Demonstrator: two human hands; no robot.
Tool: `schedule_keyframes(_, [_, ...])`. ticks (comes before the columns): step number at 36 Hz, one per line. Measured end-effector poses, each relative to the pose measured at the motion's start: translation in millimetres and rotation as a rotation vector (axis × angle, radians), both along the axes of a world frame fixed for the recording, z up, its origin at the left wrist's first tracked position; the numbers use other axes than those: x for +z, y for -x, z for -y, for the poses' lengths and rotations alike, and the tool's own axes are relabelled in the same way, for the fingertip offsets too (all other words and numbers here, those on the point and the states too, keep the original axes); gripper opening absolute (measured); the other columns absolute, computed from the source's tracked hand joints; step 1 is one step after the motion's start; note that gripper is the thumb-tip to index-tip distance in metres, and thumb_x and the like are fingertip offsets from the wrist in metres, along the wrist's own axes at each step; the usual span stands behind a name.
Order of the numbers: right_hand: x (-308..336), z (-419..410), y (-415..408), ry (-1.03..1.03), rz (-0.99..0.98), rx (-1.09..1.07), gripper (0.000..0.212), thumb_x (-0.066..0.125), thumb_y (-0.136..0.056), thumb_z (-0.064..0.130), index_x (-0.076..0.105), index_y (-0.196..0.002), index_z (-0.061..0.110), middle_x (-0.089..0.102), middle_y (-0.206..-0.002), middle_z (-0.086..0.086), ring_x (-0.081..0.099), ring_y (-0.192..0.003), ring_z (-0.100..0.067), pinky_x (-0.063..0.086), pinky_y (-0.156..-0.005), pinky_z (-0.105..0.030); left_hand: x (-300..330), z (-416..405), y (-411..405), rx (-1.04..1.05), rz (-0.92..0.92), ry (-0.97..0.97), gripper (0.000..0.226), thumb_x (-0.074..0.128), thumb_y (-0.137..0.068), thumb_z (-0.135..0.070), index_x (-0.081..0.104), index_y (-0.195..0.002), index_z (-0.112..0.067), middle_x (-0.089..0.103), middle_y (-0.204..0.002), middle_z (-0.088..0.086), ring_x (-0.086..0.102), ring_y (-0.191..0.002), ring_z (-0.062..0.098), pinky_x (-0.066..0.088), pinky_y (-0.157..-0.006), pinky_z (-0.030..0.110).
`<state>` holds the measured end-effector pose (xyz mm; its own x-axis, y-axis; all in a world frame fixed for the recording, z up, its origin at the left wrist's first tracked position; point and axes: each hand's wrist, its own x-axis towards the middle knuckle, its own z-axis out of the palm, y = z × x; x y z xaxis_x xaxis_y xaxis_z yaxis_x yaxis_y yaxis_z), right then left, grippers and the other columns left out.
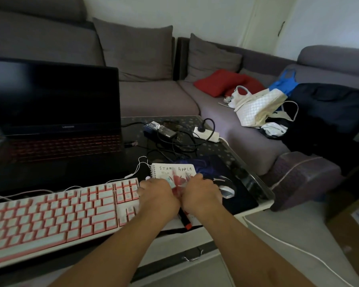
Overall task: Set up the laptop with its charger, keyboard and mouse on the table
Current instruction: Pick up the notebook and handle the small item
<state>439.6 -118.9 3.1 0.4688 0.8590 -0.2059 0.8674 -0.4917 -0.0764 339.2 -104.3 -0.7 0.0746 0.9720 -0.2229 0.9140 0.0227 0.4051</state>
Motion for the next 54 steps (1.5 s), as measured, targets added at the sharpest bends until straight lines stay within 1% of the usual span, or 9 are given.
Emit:
schedule_keyframes(5, [-2, 0, -5, -0.093, -0.244, -0.181, 0.073, 0.07, -0.086, 0.051, 0.048, -0.138, 0.004, 0.056, -0.138, -0.02, 0.057, -0.127, -0.037, 0.052, -0.1, -0.041, -1, -2, 0, 0.065, 0.103, 0.043, 0.06, 0.068, -0.095, -0.042, 0.053, -0.139, -0.004, 0.039, -0.138, 0.021, 0.042, -0.129, 0.034, 0.046, -0.107, 0.039])
schedule_keyframes(10, [-1, -1, -21, -0.125, -0.411, -0.16, 0.033, 0.071, -0.082, 0.046, 0.071, -0.095, 0.015, 0.074, -0.095, -0.008, 0.07, -0.087, -0.023, 0.051, -0.063, -0.03, -7, -7, 1, 0.182, 0.343, 0.058, 0.08, 0.081, -0.084, -0.049, 0.045, -0.141, -0.006, 0.033, -0.145, 0.019, 0.042, -0.133, 0.033, 0.048, -0.102, 0.04])
schedule_keyframes(14, [13, 3, -29, -0.144, -0.546, -0.171, 0.028, 0.075, -0.087, 0.04, 0.071, -0.095, 0.013, 0.077, -0.088, -0.007, 0.076, -0.08, -0.021, 0.062, -0.068, -0.035, -5, -7, 6, 0.198, 0.56, 0.079, 0.077, 0.088, -0.081, -0.041, 0.043, -0.134, -0.008, 0.044, -0.135, 0.014, 0.055, -0.089, 0.016, 0.047, -0.058, 0.025])
schedule_keyframes(21, [38, 6, -37, -0.182, -0.64, -0.153, 0.033, 0.074, -0.091, 0.044, 0.07, -0.105, 0.014, 0.079, -0.091, -0.007, 0.079, -0.081, -0.022, 0.066, -0.084, -0.042, 6, -6, 20, 0.185, 0.943, 0.17, 0.061, 0.092, -0.079, -0.026, 0.049, -0.121, -0.013, 0.071, -0.098, -0.003, 0.072, -0.078, 0.01, 0.052, -0.049, 0.019])
schedule_keyframes(28, [66, 11, -26, -0.269, -0.666, -0.137, 0.031, 0.074, -0.095, 0.045, 0.06, -0.098, 0.018, 0.075, -0.089, -0.003, 0.074, -0.065, -0.013, 0.056, -0.053, -0.025, 29, -2, 39, 0.122, 1.137, 0.254, 0.025, 0.088, -0.084, -0.018, 0.077, -0.106, -0.015, 0.083, -0.087, 0.003, 0.081, -0.078, 0.021, 0.066, -0.065, 0.035])
schedule_keyframes(34, [85, 11, 7, -0.349, -0.747, -0.086, 0.051, 0.068, -0.096, 0.054, 0.058, -0.128, 0.016, 0.075, -0.103, -0.003, 0.077, -0.08, -0.016, 0.061, -0.065, -0.031, 60, -3, 80, 0.035, 1.135, 0.235, 0.021, 0.082, -0.09, -0.02, 0.078, -0.11, -0.013, 0.083, -0.094, 0.007, 0.081, -0.086, 0.025, 0.067, -0.076, 0.04])
schedule_keyframes(40, [98, 16, 68, -0.479, -0.885, -0.018, 0.015, 0.071, -0.099, 0.035, 0.068, -0.097, 0.02, 0.081, -0.084, -0.003, 0.079, -0.065, -0.016, 0.066, -0.059, -0.034, 89, -1, 146, 0.023, 1.057, 0.177, 0.024, 0.082, -0.091, -0.025, 0.078, -0.111, -0.012, 0.083, -0.096, 0.007, 0.081, -0.086, 0.026, 0.066, -0.071, 0.035])
schedule_keyframes(43, [99, 17, 113, -0.461, -0.957, 0.02, 0.022, 0.07, -0.098, 0.038, 0.074, -0.102, 0.016, 0.082, -0.087, -0.007, 0.081, -0.072, -0.022, 0.068, -0.072, -0.05, 101, 3, 190, 0.035, 0.998, 0.144, 0.023, 0.081, -0.091, -0.028, 0.079, -0.109, -0.014, 0.083, -0.095, 0.007, 0.081, -0.086, 0.026, 0.066, -0.077, 0.039])
schedule_keyframes(54, [88, 16, 287, -0.359, -1.029, 0.169, 0.027, 0.07, -0.099, 0.045, 0.067, -0.105, 0.019, 0.081, -0.087, -0.007, 0.08, -0.068, -0.019, 0.068, -0.062, -0.038, 98, 29, 369, 0.208, 0.923, 0.085, 0.035, 0.082, -0.089, -0.034, 0.072, -0.114, -0.013, 0.082, -0.095, 0.011, 0.081, -0.083, 0.03, 0.066, -0.075, 0.043])
